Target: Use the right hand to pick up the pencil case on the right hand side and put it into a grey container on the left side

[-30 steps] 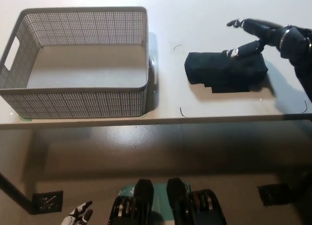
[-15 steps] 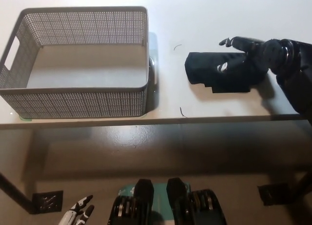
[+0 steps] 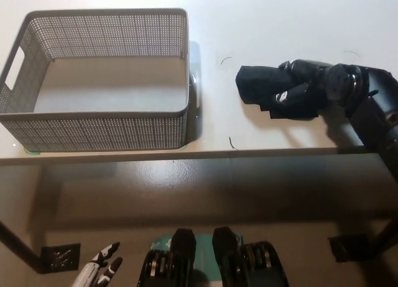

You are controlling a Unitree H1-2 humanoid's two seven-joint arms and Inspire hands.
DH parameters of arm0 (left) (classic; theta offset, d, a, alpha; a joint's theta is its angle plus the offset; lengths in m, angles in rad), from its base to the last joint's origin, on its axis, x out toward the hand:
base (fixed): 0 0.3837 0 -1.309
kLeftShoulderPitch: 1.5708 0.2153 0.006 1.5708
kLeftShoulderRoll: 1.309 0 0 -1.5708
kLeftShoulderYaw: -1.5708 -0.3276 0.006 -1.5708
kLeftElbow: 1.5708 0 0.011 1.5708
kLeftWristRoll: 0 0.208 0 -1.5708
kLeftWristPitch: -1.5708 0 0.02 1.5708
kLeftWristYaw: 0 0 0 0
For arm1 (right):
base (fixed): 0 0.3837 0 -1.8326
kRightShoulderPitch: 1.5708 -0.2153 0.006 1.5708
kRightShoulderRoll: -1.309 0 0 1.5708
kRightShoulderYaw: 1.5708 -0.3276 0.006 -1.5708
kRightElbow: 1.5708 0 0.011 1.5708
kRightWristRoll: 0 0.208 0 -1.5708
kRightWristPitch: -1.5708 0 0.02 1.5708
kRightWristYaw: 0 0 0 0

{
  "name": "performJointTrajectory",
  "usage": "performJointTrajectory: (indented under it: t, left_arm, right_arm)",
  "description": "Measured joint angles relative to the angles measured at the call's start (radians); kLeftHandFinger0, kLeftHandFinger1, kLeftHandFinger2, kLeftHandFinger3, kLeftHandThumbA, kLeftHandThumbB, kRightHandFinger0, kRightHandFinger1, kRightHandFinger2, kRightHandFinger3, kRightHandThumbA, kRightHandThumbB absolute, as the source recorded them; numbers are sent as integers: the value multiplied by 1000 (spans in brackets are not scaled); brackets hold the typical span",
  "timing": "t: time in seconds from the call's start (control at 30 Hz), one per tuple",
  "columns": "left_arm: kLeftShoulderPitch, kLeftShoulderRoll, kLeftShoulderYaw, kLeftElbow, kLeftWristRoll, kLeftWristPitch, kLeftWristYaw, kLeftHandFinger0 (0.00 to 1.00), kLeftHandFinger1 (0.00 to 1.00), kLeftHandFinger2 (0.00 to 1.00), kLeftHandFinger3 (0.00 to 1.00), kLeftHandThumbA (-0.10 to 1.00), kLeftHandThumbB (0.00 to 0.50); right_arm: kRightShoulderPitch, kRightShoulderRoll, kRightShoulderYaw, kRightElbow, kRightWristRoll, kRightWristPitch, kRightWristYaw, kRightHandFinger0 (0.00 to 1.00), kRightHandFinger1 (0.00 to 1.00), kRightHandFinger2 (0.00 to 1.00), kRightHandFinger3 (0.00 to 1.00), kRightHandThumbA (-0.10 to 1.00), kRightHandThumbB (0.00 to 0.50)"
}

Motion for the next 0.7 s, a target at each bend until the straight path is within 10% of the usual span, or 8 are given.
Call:
performJointTrajectory:
  t: [0.47, 0.57, 0.6, 0.63, 0.67, 0.7]
  left_arm:
    - [-30, 3, -20, 0, -4, 0, -8, 1000, 1000, 1000, 961, 1000, 500]
    - [-43, 3, -20, 0, -4, 0, -9, 1000, 1000, 1000, 964, 1000, 500]
    - [-46, 3, -20, 0, -4, 0, -10, 1000, 1000, 1000, 966, 1000, 500]
    - [-49, 3, -21, 0, -4, 0, -11, 1000, 1000, 1000, 968, 1000, 500]
    - [-50, 3, -21, 0, -4, 0, -12, 1000, 1000, 1000, 970, 1000, 500]
    - [-49, 3, -21, 0, -4, 0, -13, 1000, 1000, 1000, 971, 1000, 500]
  right_arm:
    - [-10, 42, 41, 163, -17, -72, -150, 1000, 1000, 1000, 1000, 683, 500]
    - [-8, 47, 41, 177, -16, -77, -173, 1000, 1000, 1000, 1000, 458, 500]
    - [-5, 47, 36, 180, -14, -81, -185, 1000, 1000, 1000, 1000, 278, 317]
    - [0, 48, 29, 181, -12, -87, -201, 562, 644, 771, 937, 163, 317]
    - [8, 48, 28, 181, -12, -94, -229, 293, 416, 515, 625, -13, 226]
    - [13, 49, 28, 180, -13, -98, -248, 173, 386, 568, 630, -97, 231]
